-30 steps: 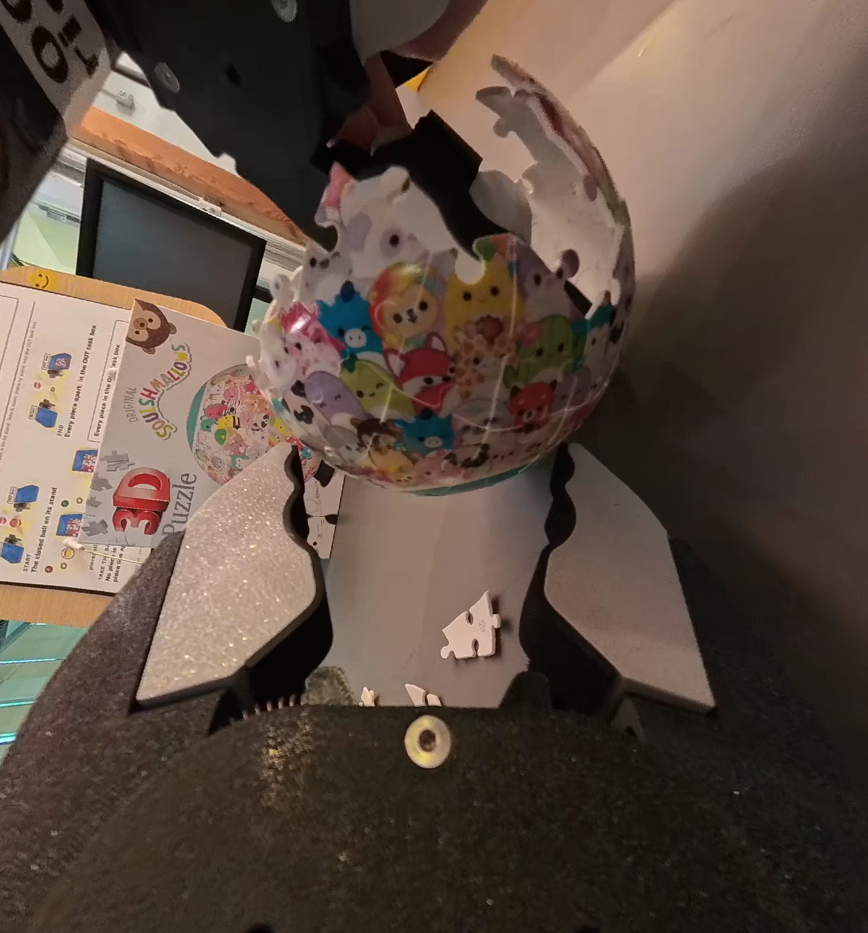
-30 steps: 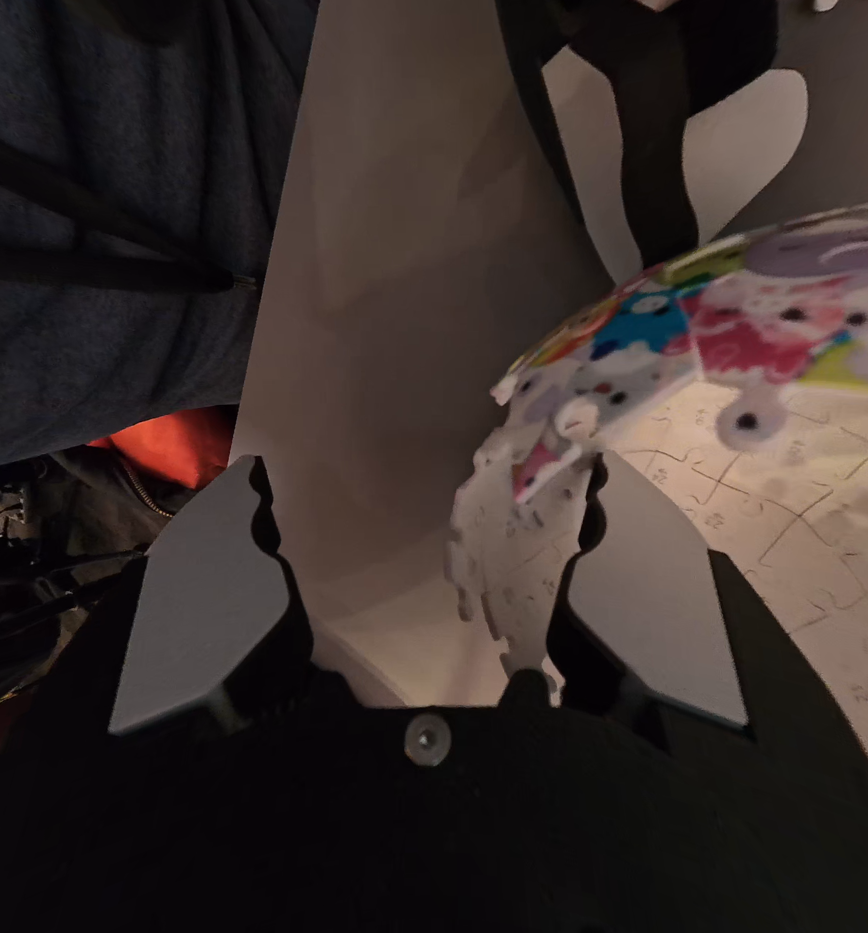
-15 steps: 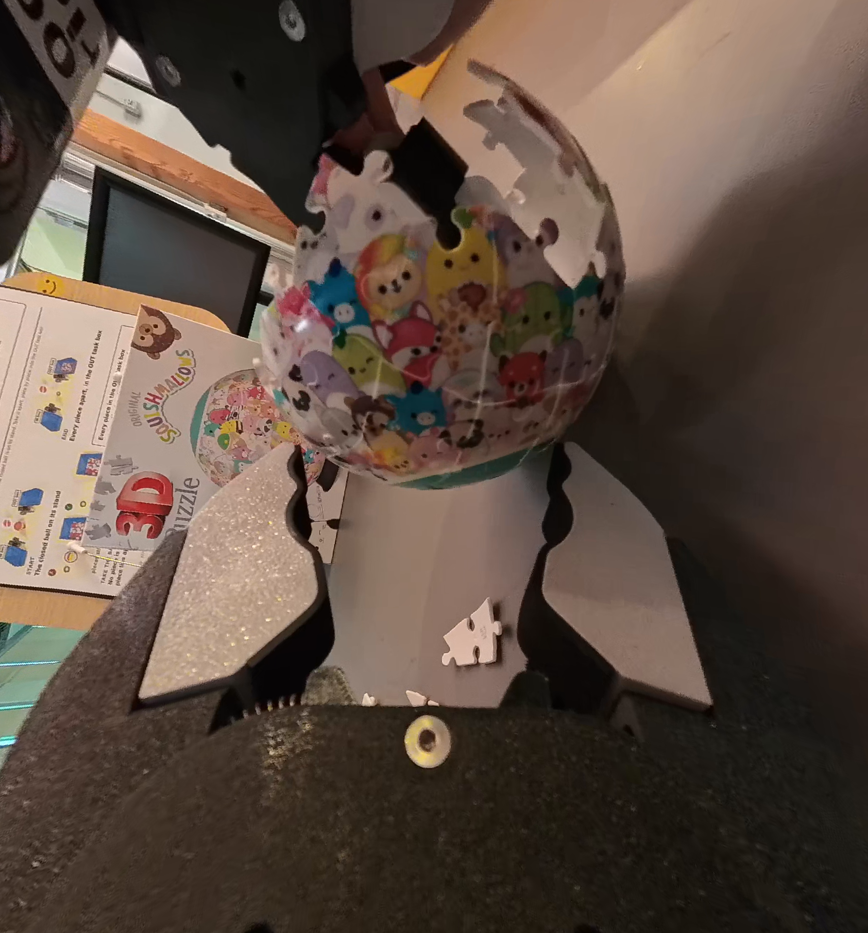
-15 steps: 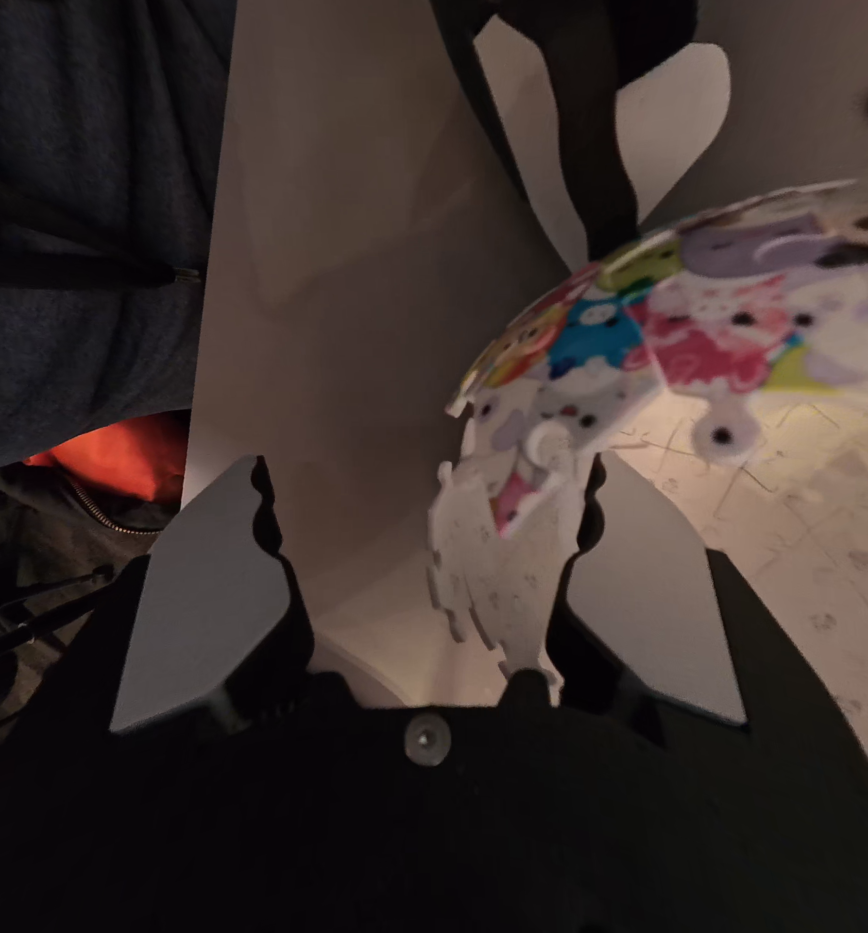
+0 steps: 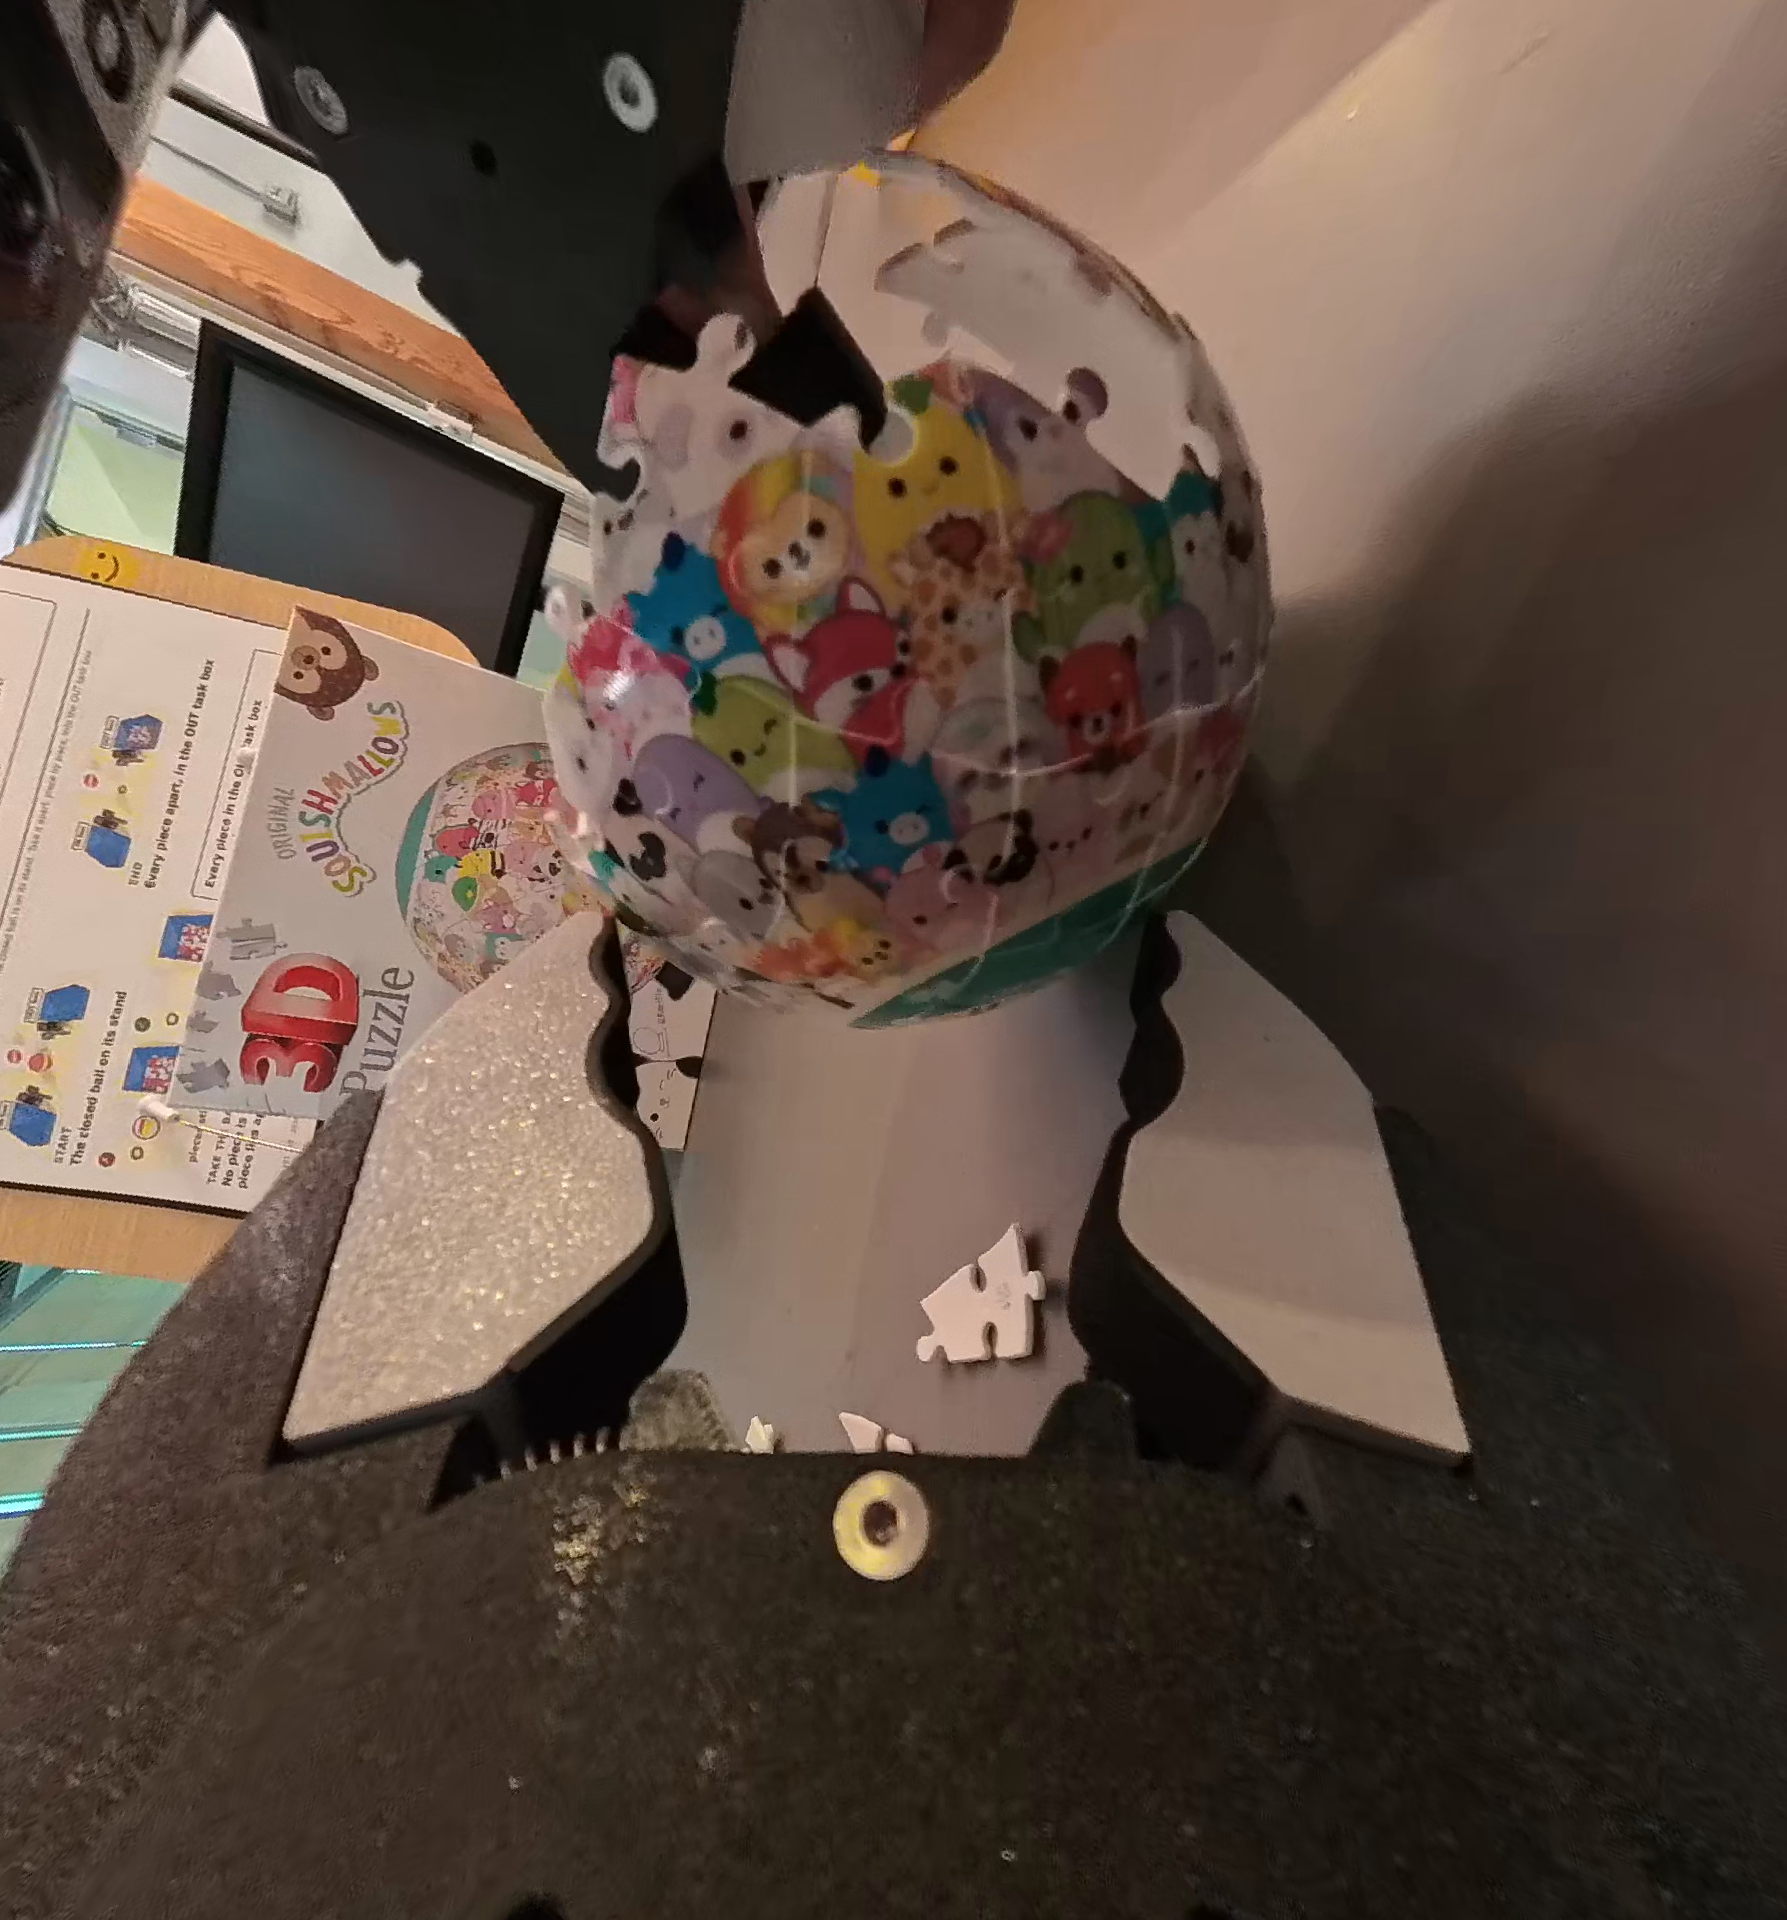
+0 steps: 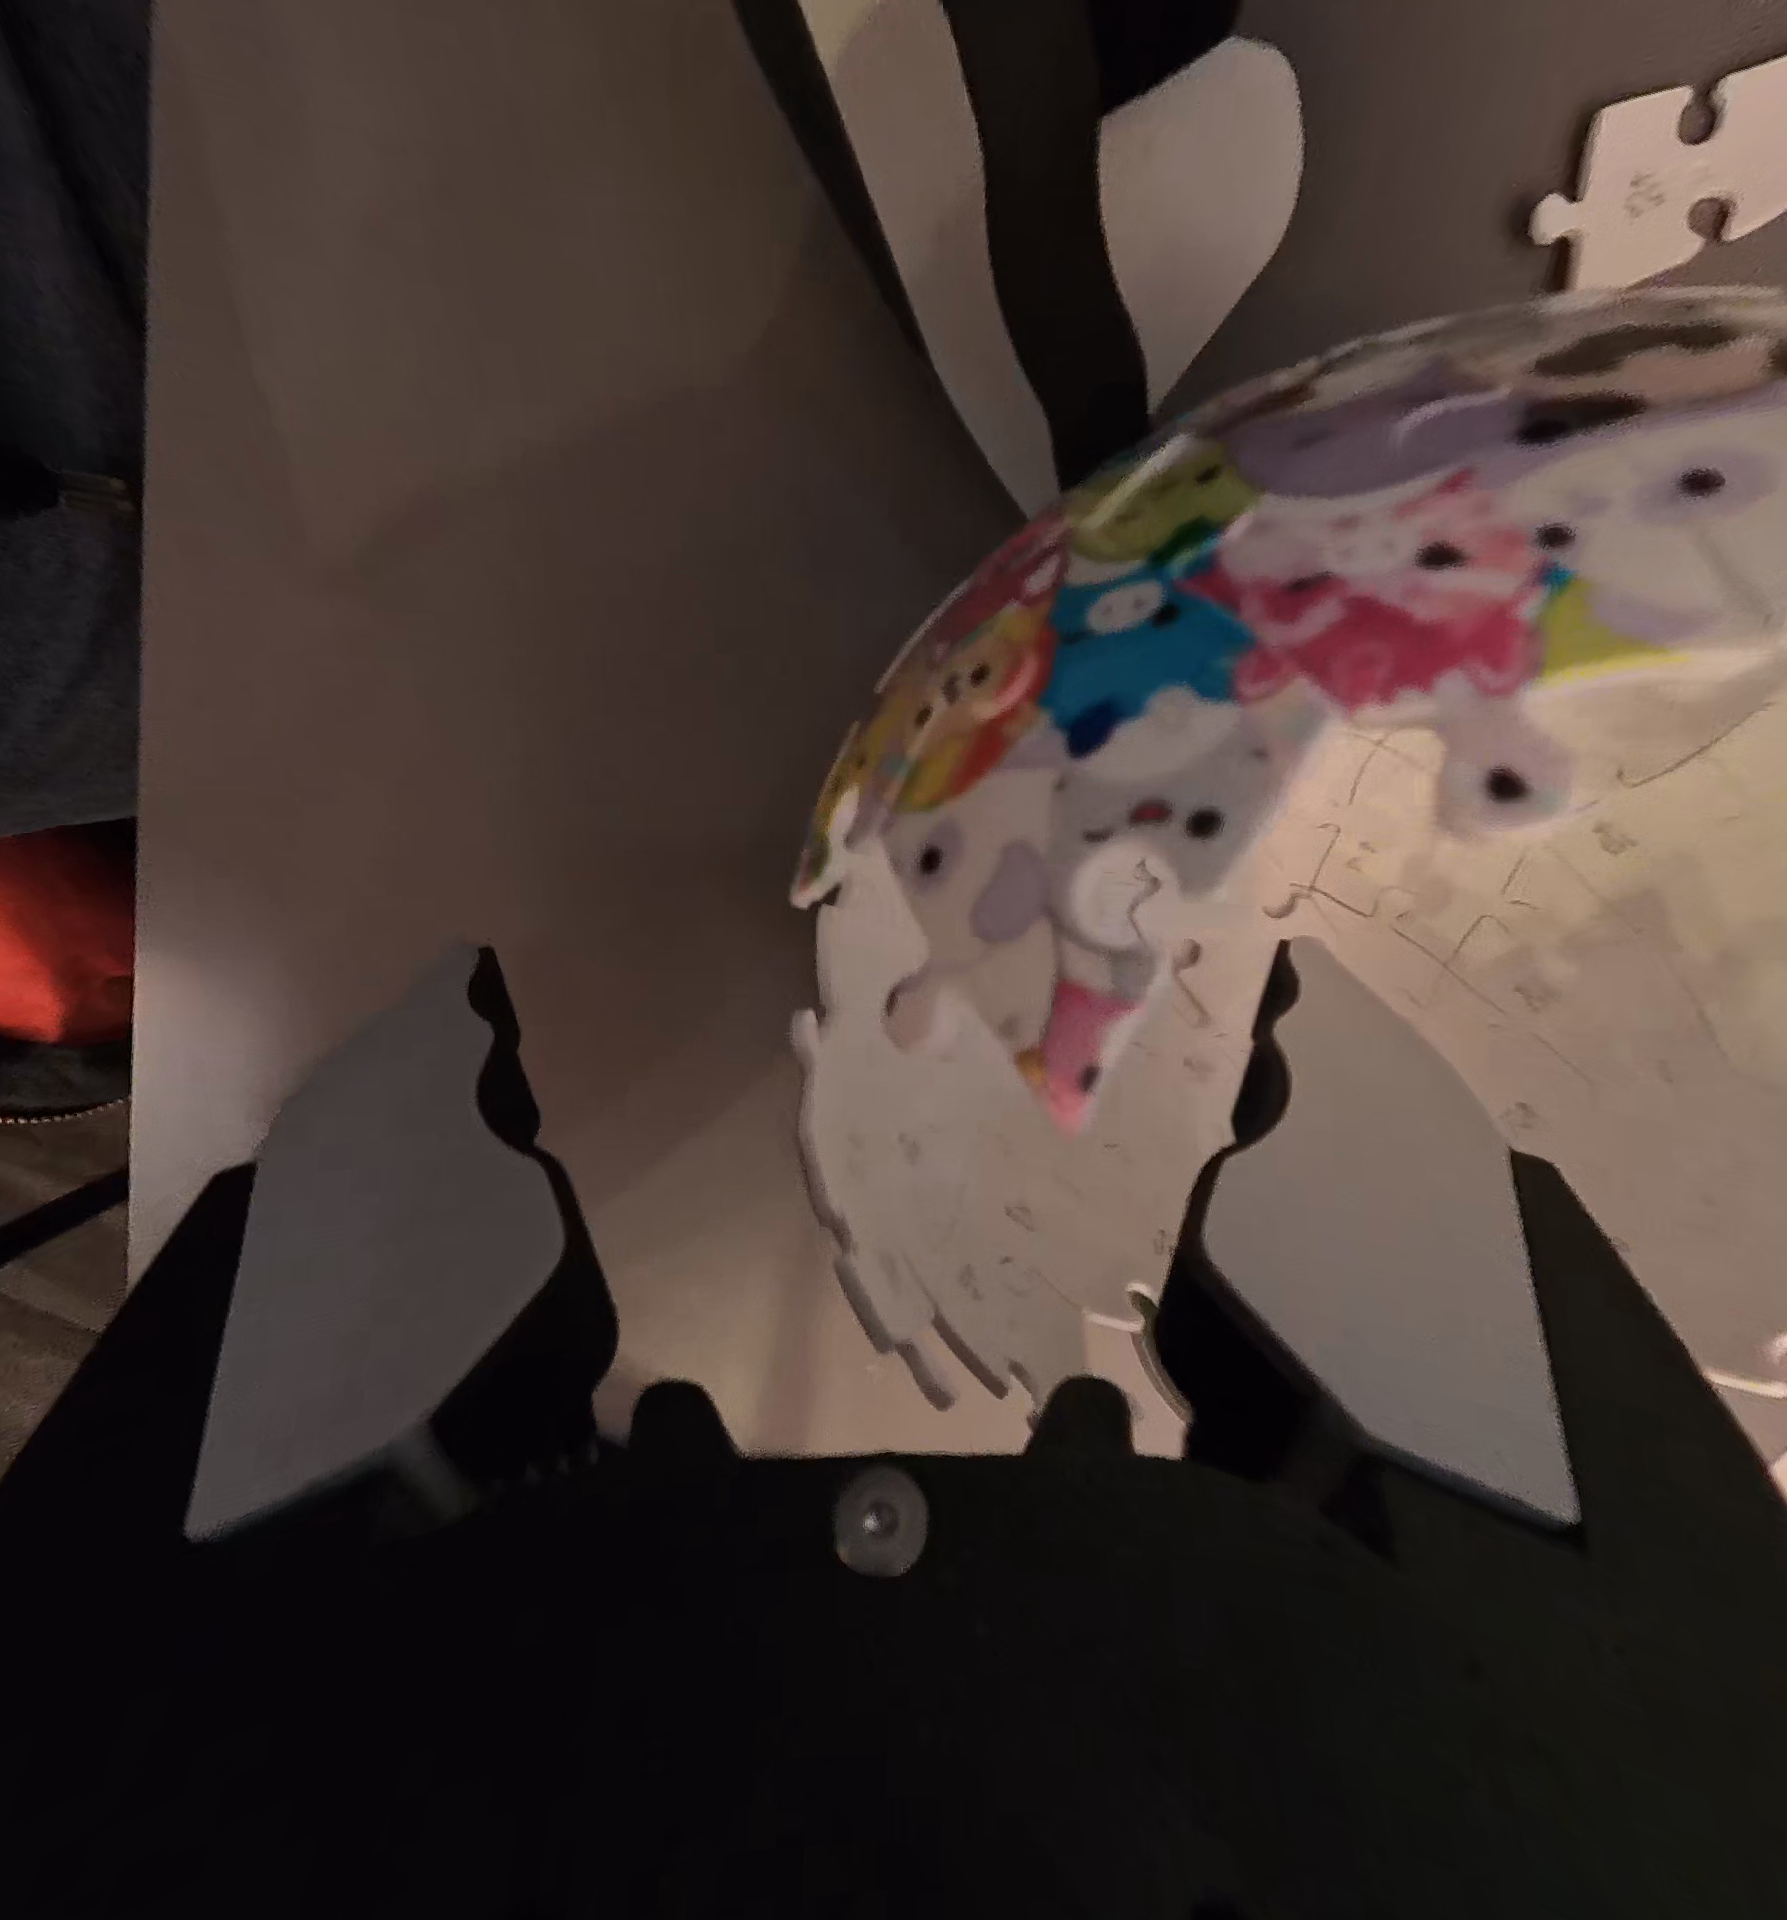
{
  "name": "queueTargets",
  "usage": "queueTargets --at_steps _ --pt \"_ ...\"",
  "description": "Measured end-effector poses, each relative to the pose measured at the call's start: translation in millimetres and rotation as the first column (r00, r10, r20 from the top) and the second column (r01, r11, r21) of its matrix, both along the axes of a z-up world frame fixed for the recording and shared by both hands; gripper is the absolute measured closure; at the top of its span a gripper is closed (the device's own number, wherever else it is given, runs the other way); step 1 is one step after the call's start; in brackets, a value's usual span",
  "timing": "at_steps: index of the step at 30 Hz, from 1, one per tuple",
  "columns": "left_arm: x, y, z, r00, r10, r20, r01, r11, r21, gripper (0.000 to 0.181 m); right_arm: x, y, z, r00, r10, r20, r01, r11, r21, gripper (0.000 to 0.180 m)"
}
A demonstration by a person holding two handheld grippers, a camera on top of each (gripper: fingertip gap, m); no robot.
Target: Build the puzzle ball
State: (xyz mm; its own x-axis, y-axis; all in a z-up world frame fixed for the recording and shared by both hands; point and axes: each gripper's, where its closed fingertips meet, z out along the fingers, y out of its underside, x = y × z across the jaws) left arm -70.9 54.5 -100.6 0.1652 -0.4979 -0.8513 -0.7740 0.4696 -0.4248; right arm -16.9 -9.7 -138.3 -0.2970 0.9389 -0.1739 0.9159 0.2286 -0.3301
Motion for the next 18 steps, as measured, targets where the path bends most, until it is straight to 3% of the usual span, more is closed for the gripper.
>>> queueTargets --at_steps 18 --pt "-9 7 -3 1.000 0.024 -0.008 -0.024 0.999 -0.030 0.084 -6 6 52 0.961 -0.038 -0.274 0.028 0.999 -0.039 0.047"
